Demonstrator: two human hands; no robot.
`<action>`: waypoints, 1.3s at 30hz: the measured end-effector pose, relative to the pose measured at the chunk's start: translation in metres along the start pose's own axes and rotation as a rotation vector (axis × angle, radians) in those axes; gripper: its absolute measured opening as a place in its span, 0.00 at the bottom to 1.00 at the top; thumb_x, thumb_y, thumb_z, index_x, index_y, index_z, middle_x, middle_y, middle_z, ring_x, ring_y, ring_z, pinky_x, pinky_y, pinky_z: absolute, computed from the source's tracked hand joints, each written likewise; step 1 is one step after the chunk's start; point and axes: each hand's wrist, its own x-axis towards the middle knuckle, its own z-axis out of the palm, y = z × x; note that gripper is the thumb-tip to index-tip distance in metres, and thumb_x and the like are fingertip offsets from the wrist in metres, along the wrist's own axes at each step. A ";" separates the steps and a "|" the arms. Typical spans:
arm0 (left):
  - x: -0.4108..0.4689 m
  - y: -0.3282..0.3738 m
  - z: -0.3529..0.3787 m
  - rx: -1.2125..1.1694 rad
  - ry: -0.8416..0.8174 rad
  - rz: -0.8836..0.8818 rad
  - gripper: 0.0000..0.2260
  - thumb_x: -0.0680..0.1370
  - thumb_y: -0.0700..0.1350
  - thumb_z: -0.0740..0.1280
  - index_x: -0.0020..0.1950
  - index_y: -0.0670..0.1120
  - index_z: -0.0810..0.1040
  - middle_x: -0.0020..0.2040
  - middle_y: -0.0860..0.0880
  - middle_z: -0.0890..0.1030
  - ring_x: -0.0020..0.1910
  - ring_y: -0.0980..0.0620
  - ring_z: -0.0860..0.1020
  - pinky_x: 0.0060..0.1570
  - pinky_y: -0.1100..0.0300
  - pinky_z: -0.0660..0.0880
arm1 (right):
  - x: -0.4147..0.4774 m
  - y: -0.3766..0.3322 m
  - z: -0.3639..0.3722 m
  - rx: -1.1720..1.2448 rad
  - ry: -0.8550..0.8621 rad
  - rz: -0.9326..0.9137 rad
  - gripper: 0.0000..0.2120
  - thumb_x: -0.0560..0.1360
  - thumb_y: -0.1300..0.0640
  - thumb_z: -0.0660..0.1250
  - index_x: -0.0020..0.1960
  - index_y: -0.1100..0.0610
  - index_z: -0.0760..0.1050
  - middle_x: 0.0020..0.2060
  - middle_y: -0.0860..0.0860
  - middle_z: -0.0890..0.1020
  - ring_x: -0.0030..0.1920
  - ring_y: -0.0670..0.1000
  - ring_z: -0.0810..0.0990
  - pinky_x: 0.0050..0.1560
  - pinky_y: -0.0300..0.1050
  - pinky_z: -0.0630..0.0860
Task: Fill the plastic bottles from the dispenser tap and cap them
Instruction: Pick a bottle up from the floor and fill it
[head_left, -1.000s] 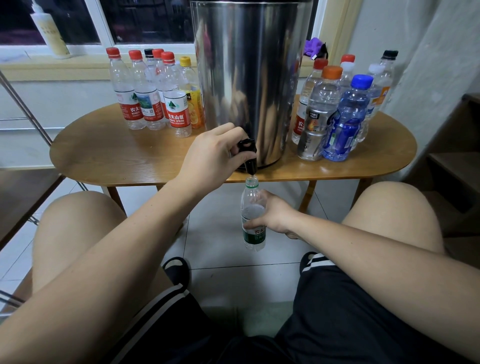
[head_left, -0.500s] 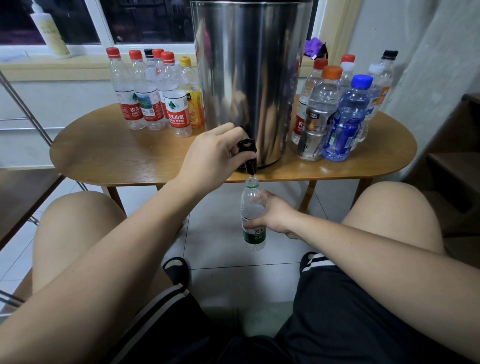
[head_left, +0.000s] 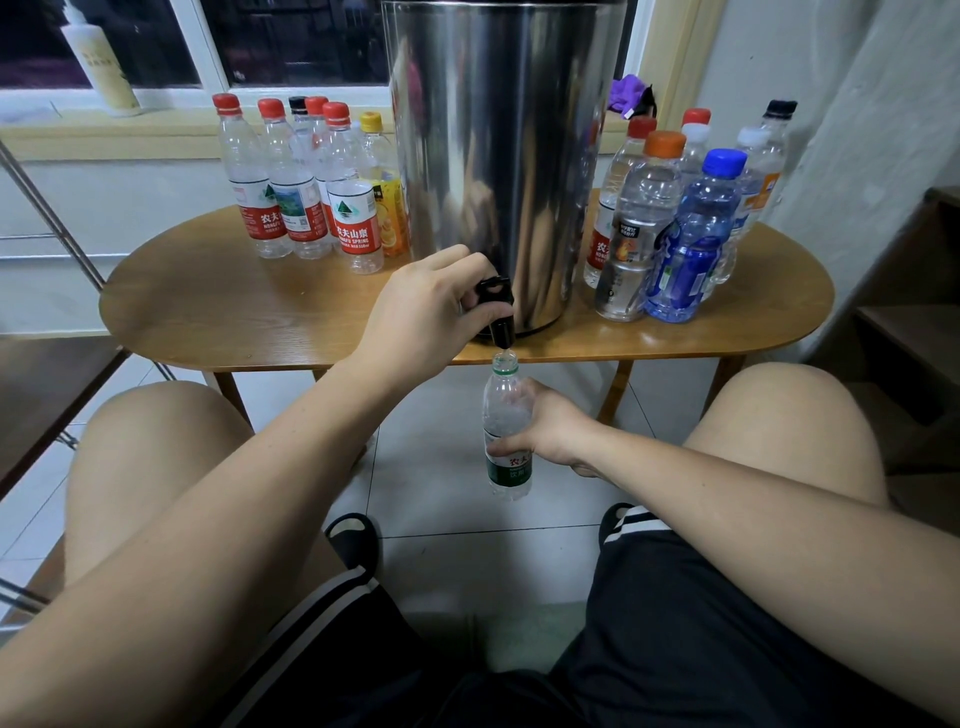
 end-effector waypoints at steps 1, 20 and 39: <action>0.000 0.000 0.000 0.001 0.000 -0.001 0.11 0.79 0.51 0.78 0.50 0.45 0.81 0.42 0.52 0.77 0.40 0.50 0.77 0.37 0.49 0.76 | 0.000 0.000 0.000 -0.002 0.002 -0.002 0.41 0.62 0.52 0.90 0.70 0.46 0.73 0.68 0.46 0.79 0.66 0.54 0.79 0.69 0.57 0.80; 0.000 -0.001 0.001 0.000 -0.005 -0.004 0.11 0.79 0.50 0.79 0.51 0.44 0.82 0.42 0.51 0.77 0.39 0.50 0.76 0.36 0.51 0.75 | -0.002 0.000 -0.002 0.009 0.006 0.012 0.41 0.62 0.53 0.90 0.69 0.46 0.74 0.64 0.47 0.81 0.65 0.55 0.80 0.67 0.56 0.80; 0.000 0.000 0.000 0.002 -0.003 -0.009 0.11 0.79 0.50 0.79 0.51 0.45 0.82 0.43 0.51 0.77 0.39 0.50 0.76 0.37 0.52 0.75 | -0.003 0.000 -0.001 0.021 0.001 0.004 0.42 0.63 0.55 0.89 0.71 0.47 0.73 0.62 0.48 0.82 0.65 0.54 0.80 0.67 0.53 0.80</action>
